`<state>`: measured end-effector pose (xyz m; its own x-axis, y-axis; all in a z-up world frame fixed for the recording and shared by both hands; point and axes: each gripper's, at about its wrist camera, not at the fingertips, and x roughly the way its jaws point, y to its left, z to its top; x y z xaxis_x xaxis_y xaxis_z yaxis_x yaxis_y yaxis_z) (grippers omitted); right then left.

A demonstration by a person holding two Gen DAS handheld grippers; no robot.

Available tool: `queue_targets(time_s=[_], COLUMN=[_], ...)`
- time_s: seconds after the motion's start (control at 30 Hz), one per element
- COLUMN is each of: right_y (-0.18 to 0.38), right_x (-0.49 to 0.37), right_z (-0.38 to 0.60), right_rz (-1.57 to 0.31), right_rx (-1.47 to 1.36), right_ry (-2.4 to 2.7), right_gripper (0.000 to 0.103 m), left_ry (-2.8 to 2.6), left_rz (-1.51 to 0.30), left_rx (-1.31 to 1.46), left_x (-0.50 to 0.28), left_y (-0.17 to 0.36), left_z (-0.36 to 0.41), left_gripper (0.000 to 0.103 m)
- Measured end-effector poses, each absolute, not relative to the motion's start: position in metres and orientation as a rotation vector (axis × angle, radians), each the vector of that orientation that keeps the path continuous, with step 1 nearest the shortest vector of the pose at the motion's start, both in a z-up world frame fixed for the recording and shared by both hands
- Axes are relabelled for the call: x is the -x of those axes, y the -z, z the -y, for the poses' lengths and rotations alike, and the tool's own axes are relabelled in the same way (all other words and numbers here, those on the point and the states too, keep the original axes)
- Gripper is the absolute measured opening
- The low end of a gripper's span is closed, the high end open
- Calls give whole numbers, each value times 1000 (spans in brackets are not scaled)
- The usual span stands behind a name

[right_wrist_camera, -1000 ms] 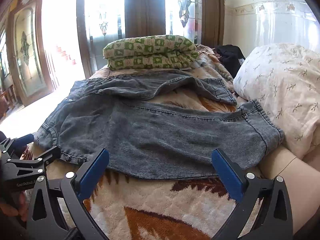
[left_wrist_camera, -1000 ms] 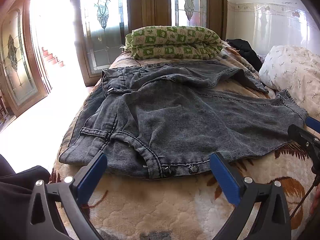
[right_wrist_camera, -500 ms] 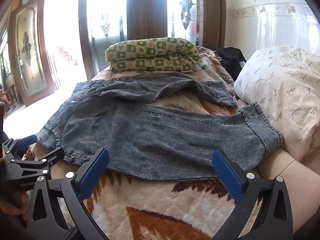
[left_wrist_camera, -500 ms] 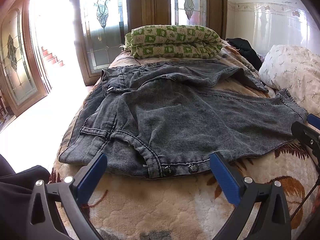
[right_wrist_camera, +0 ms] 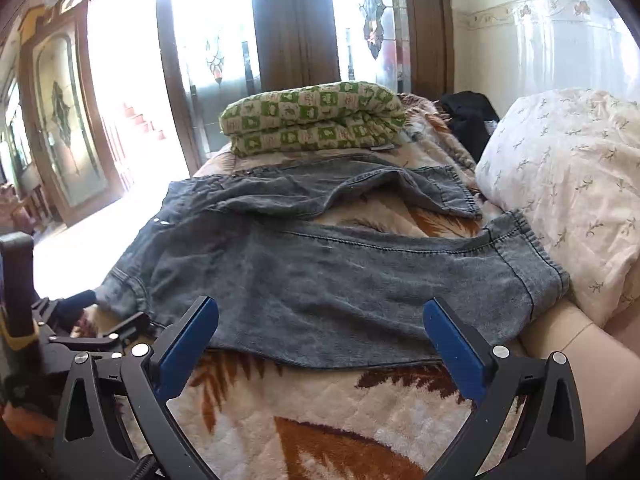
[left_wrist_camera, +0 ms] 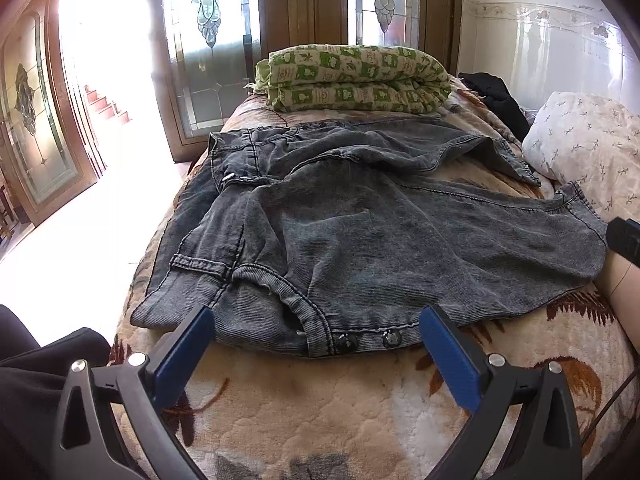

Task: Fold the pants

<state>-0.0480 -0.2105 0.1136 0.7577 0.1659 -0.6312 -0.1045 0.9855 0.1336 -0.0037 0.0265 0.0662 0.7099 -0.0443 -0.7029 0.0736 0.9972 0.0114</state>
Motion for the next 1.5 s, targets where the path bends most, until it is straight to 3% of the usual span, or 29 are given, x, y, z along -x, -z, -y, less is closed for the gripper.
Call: queue_targets(time_s=[0.93,1.5], right_y=[-124,-111], right_x=[-17,-79], right_z=[211,222], right_rz=[-696,-817], right_rx=[46,-44], right_ry=[-202,-298], right_gripper=[103,103], left_ry=[91,118], left_rz=[-769,-834], left_rx=[-148,-150], left_x=[-57,-110], left_y=[-81,-76], left_z=[-15,-36], left_gripper=[103,103])
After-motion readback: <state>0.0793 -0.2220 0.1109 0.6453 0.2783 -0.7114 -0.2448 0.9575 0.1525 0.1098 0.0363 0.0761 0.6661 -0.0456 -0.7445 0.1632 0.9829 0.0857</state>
